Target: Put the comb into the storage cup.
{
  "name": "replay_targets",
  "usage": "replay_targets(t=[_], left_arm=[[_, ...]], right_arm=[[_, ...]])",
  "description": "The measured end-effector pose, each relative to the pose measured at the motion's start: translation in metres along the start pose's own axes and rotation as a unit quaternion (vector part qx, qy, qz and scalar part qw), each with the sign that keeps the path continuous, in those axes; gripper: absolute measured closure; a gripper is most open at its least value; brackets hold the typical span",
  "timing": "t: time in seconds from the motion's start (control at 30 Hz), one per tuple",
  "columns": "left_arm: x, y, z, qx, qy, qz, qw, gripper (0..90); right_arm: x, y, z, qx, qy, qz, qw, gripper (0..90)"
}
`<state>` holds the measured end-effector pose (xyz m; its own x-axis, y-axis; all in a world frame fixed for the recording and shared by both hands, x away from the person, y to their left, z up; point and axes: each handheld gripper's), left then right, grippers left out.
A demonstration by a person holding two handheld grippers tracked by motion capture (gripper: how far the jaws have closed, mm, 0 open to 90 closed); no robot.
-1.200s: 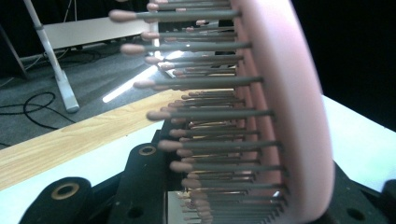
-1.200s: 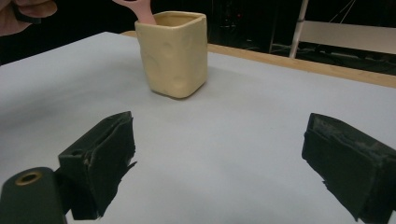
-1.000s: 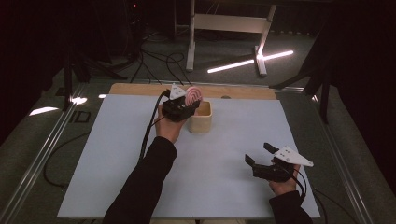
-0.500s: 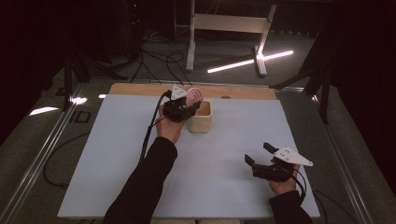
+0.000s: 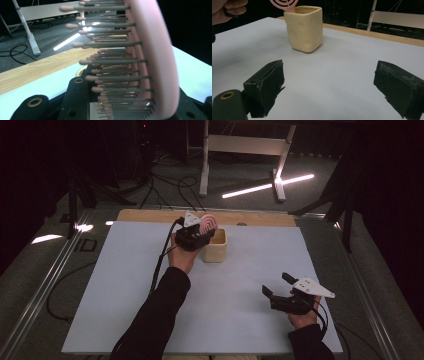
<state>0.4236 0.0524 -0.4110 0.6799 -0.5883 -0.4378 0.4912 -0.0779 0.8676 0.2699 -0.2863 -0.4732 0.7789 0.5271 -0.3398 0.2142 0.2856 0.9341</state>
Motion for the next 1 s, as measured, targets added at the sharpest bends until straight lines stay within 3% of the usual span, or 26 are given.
replay_targets(t=[1.0], left_arm=[[0.0034, -0.0034, -0.0031, -0.005, -0.001, -0.006, 1.0000, 62.8]], right_arm=[[-0.0004, -0.0003, -0.0005, 0.000, -0.001, -0.001, 1.0000, 9.2]])
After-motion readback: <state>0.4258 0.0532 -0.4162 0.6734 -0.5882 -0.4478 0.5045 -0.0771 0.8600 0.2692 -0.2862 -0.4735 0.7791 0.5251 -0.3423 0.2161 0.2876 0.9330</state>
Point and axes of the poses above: each handheld gripper's, and its own axes: x roughly forward along the jaws, y roughly out of its top, z roughly to its right, and after that the axes turned 10 degrees about -x, right-handed
